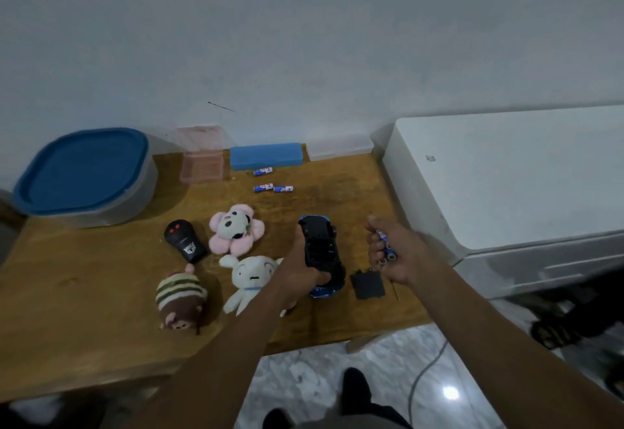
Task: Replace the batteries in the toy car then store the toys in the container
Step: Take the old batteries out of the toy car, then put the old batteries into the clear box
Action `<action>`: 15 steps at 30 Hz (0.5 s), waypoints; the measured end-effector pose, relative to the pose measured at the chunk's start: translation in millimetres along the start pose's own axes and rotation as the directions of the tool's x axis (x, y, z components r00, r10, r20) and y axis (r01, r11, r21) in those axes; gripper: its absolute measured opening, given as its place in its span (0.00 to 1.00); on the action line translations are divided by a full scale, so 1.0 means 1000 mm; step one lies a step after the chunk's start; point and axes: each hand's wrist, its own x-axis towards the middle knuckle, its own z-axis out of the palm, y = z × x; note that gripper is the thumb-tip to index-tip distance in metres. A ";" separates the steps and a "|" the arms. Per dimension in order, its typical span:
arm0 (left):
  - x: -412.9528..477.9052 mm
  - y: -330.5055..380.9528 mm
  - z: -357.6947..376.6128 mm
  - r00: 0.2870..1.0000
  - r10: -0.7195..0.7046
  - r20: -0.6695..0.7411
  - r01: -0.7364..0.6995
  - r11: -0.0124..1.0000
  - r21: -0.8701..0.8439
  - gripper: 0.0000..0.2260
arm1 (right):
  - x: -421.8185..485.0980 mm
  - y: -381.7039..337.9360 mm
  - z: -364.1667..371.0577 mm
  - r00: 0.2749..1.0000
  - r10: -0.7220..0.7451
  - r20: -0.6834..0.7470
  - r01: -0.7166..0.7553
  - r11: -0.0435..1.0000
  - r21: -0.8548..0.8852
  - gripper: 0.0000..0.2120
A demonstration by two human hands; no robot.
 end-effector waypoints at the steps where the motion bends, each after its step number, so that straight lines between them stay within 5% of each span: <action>1: -0.001 0.002 0.002 1.000 -0.021 -0.018 0.022 0.999 0.036 0.52 | 0.002 -0.002 0.000 1.000 0.010 0.008 -0.010 1.000 -0.011 0.09; 11: -0.004 0.016 0.017 0.966 -0.195 -0.169 0.249 0.872 0.421 0.45 | 0.023 -0.010 -0.013 0.994 0.085 0.062 -0.079 0.992 -0.101 0.07; 15: 0.004 0.025 0.023 0.916 -0.324 -0.237 0.400 0.799 0.450 0.42 | 0.029 -0.017 -0.021 0.989 0.115 0.089 -0.104 0.988 -0.118 0.07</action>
